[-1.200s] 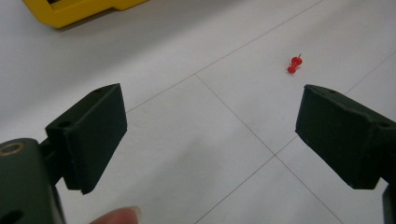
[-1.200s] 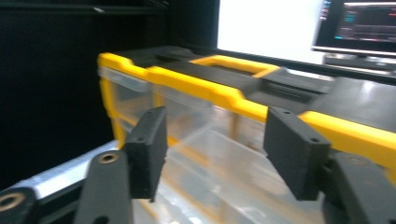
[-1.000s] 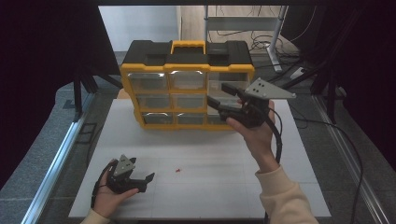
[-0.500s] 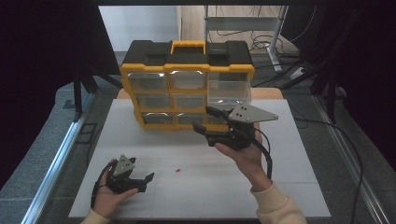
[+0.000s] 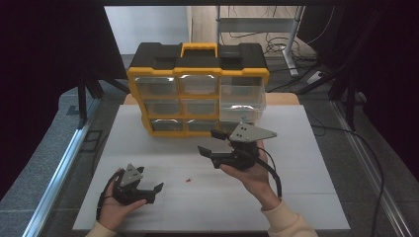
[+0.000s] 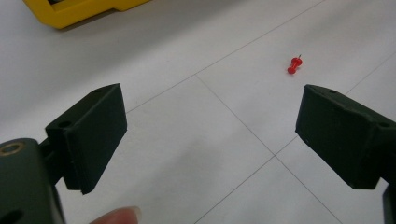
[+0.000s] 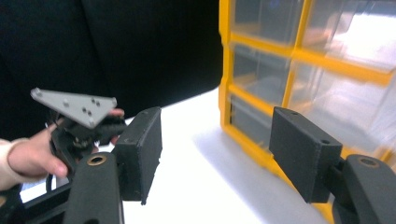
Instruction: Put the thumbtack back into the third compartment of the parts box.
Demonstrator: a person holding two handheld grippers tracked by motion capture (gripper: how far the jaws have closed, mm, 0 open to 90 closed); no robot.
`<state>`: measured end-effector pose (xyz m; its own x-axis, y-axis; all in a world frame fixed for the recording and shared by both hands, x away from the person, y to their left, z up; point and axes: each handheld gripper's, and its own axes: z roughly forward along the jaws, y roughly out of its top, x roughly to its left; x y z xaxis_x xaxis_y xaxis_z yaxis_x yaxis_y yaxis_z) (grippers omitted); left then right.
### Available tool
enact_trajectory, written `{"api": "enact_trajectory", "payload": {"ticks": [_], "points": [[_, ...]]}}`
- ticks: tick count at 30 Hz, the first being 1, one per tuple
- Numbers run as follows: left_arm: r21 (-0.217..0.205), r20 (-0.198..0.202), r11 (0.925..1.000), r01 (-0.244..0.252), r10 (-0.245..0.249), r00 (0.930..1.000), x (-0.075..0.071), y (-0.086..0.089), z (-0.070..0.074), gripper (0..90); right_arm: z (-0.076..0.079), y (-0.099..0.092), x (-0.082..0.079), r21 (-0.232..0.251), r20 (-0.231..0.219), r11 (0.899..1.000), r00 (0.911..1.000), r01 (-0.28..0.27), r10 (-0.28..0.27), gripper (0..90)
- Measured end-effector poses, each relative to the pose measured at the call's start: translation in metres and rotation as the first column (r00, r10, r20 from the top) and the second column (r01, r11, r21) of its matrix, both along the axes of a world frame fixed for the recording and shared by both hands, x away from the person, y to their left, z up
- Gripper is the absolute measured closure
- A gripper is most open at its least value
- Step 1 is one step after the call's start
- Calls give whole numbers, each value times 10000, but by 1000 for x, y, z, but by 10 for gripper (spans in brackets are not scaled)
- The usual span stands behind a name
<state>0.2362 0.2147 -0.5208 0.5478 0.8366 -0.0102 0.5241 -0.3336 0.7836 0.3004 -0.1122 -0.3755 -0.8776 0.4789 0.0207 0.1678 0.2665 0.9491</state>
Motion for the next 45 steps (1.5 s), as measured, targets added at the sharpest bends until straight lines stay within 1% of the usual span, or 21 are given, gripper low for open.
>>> {"api": "enact_trajectory", "payload": {"ticks": [1,4,5,7,8,9,12,16,20,22,23,26,30,32,34,37,38,39,41,43,45], "points": [[-2,5,10000,4,-4,10000,0,0,0,95,-5,2,1,-132,-83,9999,10000,18,-19,349],[4,28,10000,13,-13,10000,0,0,0,95,-14,9,5,-247,-350,9996,9993,-105,96,350],[-3,31,10000,24,-24,10000,0,0,0,95,-17,11,5,-375,-405,9992,9991,-107,92,350],[-30,19,10000,4,-4,10000,0,0,0,95,-24,17,7,-451,-555,9986,9981,-275,250,349],[-69,13,10000,-17,17,10000,0,0,0,95,-27,19,8,-611,-619,9978,9978,-272,234,349],[-50,36,10000,2,-2,10000,0,1,0,95,-30,22,8,-645,-706,9973,9971,-338,292,348],[-53,37,10000,15,-15,10000,0,0,0,95,-40,27,11,-1008,-868,9942,9958,-369,281,346],[-24,5,10000,58,-58,10000,0,0,0,95,-53,30,19,-1335,-1162,9901,9928,-434,279,345],[-90,10,10000,21,-21,10000,1,0,0,95,-66,34,28,-1644,-1454,9851,9890,-510,269,345],[-36,-1,10000,48,-48,10000,0,1,0,95,-71,37,30,-1781,-1586,9822,9868,-601,317,345],[-34,-10,10000,61,-61,10000,0,1,0,95,-74,39,30,-1901,-1709,9797,9848,-641,313,345],[-26,-16,10000,69,-69,10000,0,1,0,95,-85,44,32,-2254,-1836,9703,9819,-883,467,345],[-18,-35,10000,83,-83,10000,1,1,0,95,-98,51,34,-2728,-2023,9549,9774,-1169,619,345],[-13,-41,10000,92,-92,9999,1,1,0,95,-104,54,36,-2870,-2125,9490,9747,-1302,694,346],[-19,-37,10000,88,-89,10000,1,1,0,95,-110,57,37,-3009,-2271,9446,9718,-1315,630,348],[-12,-43,10000,83,-83,10000,1,1,0,94,-120,61,40,-3272,-2324,9335,9700,-1465,708,349],[-11,-44,10000,84,-84,10000,1,1,0,95,-122,63,39,-3331,-2415,9315,9682,-1461,655,349],[-12,-47,10000,86,-86,10000,1,1,0,95,-126,64,40,-3395,-2378,9281,9686,-1529,725,349],[-15,-49,10000,92,-92,9999,1,1,0,95,-132,66,40,-3521,-2513,9223,9653,-1594,709,349],[-17,-49,10000,92,-92,9999,1,1,0,95,-137,69,39,-3732,-2540,9139,9650,-1595,646,349],[-21,-46,10000,92,-93,9999,1,1,0,94,-142,71,39,-3866,-2508,9058,9649,-1736,779,351]]}}
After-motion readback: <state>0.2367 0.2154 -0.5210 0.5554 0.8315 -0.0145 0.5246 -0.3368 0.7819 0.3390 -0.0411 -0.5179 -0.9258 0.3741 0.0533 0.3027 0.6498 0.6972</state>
